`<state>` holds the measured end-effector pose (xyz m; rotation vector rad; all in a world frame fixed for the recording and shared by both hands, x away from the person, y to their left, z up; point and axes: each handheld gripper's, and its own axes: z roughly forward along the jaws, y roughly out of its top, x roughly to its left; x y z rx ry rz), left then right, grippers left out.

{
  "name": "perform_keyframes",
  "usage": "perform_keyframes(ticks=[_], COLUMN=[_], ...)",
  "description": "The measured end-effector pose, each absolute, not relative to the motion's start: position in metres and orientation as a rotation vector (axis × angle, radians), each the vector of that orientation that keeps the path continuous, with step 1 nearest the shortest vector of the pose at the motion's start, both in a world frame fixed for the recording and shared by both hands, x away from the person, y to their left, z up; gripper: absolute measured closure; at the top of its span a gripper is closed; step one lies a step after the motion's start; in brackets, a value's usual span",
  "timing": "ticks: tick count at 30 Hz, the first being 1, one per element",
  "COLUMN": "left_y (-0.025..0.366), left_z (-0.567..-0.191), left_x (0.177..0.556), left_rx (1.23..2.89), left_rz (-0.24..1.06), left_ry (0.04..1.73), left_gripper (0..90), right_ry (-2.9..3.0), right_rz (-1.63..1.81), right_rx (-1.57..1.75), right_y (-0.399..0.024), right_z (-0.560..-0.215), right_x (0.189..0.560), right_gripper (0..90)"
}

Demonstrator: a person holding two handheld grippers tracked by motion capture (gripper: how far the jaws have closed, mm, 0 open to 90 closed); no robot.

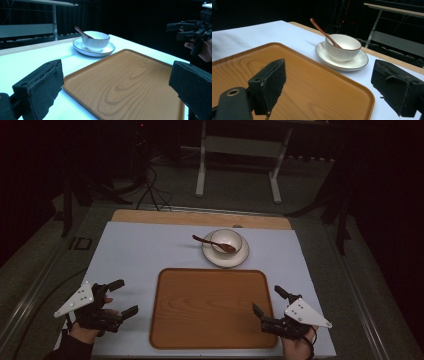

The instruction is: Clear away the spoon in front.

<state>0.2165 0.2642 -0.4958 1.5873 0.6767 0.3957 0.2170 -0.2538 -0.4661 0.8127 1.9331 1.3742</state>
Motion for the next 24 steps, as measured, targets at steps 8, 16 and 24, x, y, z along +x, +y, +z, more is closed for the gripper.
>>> perform_keyframes(ticks=[8, 16, 24], left_y=[0.254, 0.225, 0.213], left_z=[-0.492, -0.482, -0.459], left_x=[0.213, 0.210, 0.222], left_rx=[1.632, 1.676, 1.662], left_rz=[0.374, 0.282, 0.278], left_ry=[0.643, 0.599, 0.583], left_gripper=[0.0, 0.0, 0.0], right_ry=[1.925, 1.925, 1.925], right_rz=[1.372, 1.370, 1.379], right_rx=[0.804, 0.805, 0.798], right_y=[-0.253, -0.251, -0.248], right_z=[-0.465, -0.465, -0.464], right_x=[0.215, 0.215, 0.213], right_gripper=[12.5, 12.5, 12.5])
